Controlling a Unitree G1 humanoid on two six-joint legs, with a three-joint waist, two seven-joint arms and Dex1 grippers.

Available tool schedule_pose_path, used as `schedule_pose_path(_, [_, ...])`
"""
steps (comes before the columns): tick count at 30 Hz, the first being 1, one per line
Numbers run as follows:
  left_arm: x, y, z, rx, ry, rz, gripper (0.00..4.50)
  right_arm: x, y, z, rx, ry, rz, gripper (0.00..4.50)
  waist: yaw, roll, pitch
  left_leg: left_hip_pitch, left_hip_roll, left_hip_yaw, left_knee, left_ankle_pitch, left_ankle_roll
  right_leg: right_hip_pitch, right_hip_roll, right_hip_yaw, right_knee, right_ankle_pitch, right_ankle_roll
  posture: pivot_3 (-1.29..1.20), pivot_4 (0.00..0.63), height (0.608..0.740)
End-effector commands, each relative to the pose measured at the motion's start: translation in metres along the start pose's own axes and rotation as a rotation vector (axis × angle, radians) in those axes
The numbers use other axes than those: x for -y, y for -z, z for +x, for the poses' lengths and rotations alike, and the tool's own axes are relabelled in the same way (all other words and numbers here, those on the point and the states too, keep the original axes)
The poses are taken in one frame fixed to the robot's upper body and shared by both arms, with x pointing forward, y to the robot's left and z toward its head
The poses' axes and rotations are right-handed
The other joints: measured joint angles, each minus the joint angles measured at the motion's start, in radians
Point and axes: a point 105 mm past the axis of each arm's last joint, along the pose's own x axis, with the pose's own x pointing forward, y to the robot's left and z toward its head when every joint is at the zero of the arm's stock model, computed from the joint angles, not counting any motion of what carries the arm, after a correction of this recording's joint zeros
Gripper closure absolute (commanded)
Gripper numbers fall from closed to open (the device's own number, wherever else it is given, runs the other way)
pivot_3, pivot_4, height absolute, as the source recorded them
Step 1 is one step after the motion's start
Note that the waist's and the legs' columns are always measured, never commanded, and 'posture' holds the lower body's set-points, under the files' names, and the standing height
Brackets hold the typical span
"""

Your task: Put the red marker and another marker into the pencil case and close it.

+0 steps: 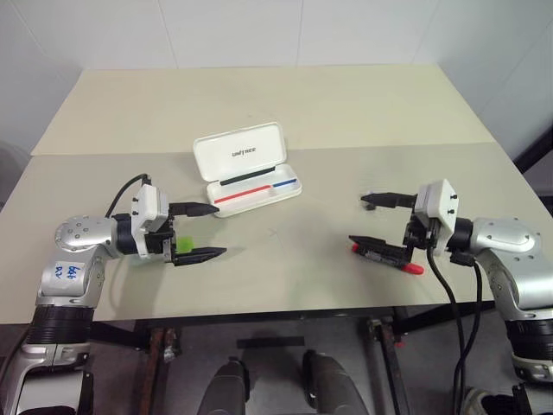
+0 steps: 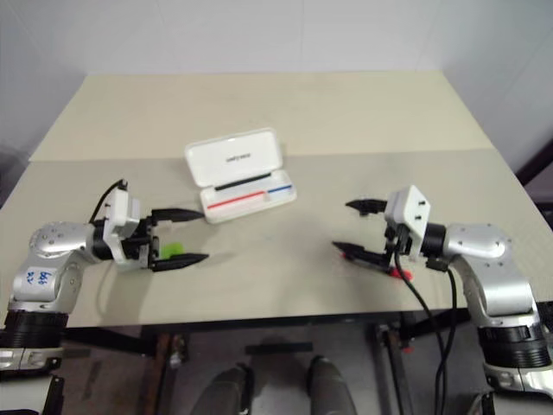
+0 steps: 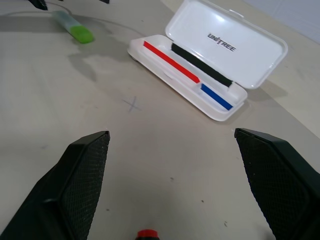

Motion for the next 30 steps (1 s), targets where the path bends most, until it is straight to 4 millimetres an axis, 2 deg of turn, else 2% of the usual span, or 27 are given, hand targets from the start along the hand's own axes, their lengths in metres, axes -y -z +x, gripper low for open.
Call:
schedule_pose_path(1, [-0.001,-0.01,-0.001,0.011,0.007,0.021,0.05,0.001,-0.009,0.0,0.029,0.003,-0.045,0.26,0.0,0.0,0.0,0.0,0.0,0.0,0.0,0.0,0.0,0.0,0.0,0.0,0.0,0.0,0.0,0.0,0.15,0.74])
schedule_pose_path(11, [-0.025,-0.006,0.015,0.029,-0.075,0.04,0.05,-0.02,-0.01,0.02,0.083,0.017,-0.022,0.26,0.0,0.0,0.0,0.0,-0.001,0.0,0.002,0.0,0.0,0.0,0.0,0.0,0.002,0.0,0.0,0.0,0.15,0.74])
schedule_pose_path(14, [-0.032,-0.007,0.018,0.056,-0.108,0.042,0.69,-0.023,-0.009,0.022,0.085,0.015,-0.02,0.26,0.001,0.0,0.0,-0.001,-0.001,0.0,0.003,0.0,0.0,0.0,0.0,0.0,0.001,0.0,0.001,0.0,0.15,0.74])
schedule_pose_path(21, [-0.038,0.01,0.021,0.011,-0.146,0.042,3.06,-0.023,-0.009,0.031,0.105,0.032,-0.023,0.26,-0.001,0.0,0.0,0.0,-0.001,0.0,0.003,0.0,0.0,0.0,0.0,0.0,0.002,0.0,0.001,0.0,0.15,0.74])
schedule_pose_path(24, [-0.049,0.017,0.03,-0.034,-0.203,0.03,3.06,-0.021,-0.015,0.029,0.126,0.032,-0.033,0.26,0.001,0.0,0.0,0.0,-0.001,0.0,0.003,0.0,0.0,0.0,0.0,0.0,0.003,0.0,0.001,0.0,0.15,0.74])
schedule_pose_path(30, [-0.061,0.042,0.03,-0.153,-0.236,0.033,3.06,-0.02,-0.018,0.03,0.139,0.054,-0.042,0.26,0.004,0.0,0.0,0.0,-0.001,0.0,0.004,0.0,0.0,0.0,0.0,0.0,0.003,0.001,0.001,0.0,0.15,0.74])
